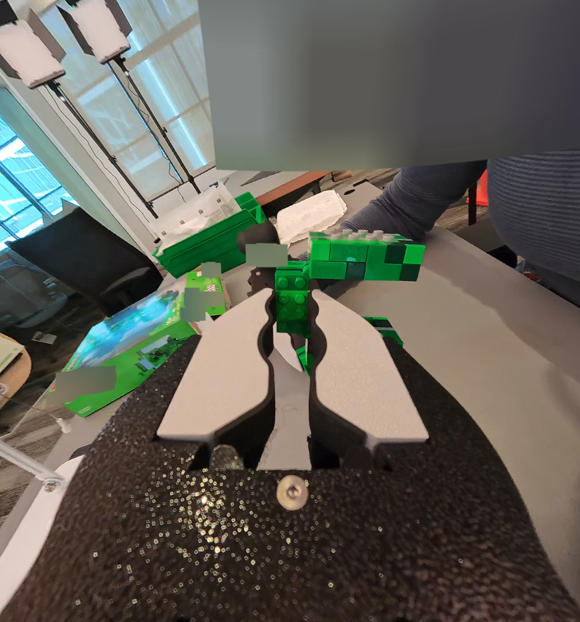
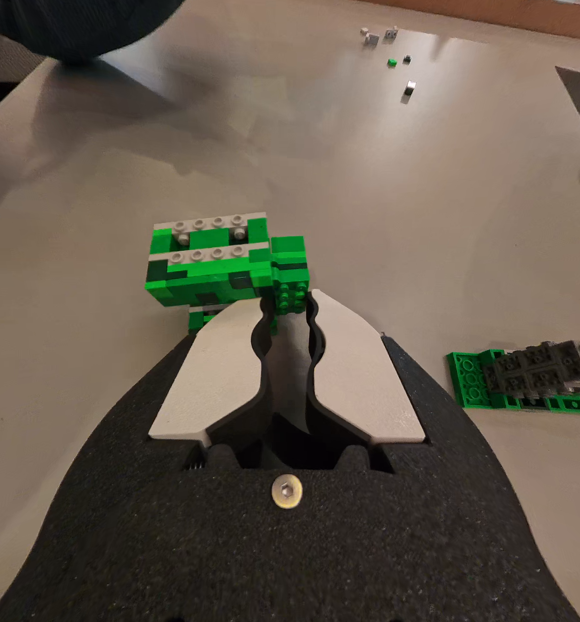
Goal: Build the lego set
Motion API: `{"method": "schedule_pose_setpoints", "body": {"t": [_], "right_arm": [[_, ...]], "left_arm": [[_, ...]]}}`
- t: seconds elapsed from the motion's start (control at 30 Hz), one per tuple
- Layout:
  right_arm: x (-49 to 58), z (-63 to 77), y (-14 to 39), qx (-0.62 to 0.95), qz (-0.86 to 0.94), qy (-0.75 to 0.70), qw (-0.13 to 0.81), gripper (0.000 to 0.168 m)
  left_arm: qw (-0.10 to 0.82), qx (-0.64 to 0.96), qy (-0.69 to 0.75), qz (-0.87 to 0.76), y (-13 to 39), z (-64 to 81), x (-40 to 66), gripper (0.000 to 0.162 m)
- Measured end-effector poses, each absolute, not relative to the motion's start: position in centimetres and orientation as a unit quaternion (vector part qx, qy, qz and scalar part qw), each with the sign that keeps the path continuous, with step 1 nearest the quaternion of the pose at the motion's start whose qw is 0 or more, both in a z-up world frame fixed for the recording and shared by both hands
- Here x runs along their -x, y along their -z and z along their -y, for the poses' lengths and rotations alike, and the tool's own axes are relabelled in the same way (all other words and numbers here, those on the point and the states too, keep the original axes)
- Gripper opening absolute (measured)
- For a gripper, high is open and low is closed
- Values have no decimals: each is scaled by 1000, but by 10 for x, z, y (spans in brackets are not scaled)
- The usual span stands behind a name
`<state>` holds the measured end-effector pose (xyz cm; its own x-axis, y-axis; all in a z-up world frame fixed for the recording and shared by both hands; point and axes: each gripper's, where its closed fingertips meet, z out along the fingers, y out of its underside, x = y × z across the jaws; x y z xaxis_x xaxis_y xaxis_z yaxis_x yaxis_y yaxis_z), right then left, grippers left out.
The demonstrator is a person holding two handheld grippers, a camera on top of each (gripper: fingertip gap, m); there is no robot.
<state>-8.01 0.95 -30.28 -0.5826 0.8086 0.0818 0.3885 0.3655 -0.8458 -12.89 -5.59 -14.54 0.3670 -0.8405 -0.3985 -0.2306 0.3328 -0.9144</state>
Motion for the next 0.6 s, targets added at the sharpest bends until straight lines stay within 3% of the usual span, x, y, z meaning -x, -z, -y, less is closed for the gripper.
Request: {"method": "schedule_pose_setpoints", "body": {"t": [0.23, 0.4, 0.6], "right_arm": [[88, -18, 269, 367, 753, -427, 340, 17], [100, -11, 181, 343, 702, -445, 438, 17], [111, 22, 99, 304, 693, -442, 482, 17]], "left_arm": [[662, 504, 251, -494, 137, 54, 129, 16], [728, 448, 261, -449, 110, 54, 140, 16], [777, 410, 212, -429, 89, 59, 148, 16]]}}
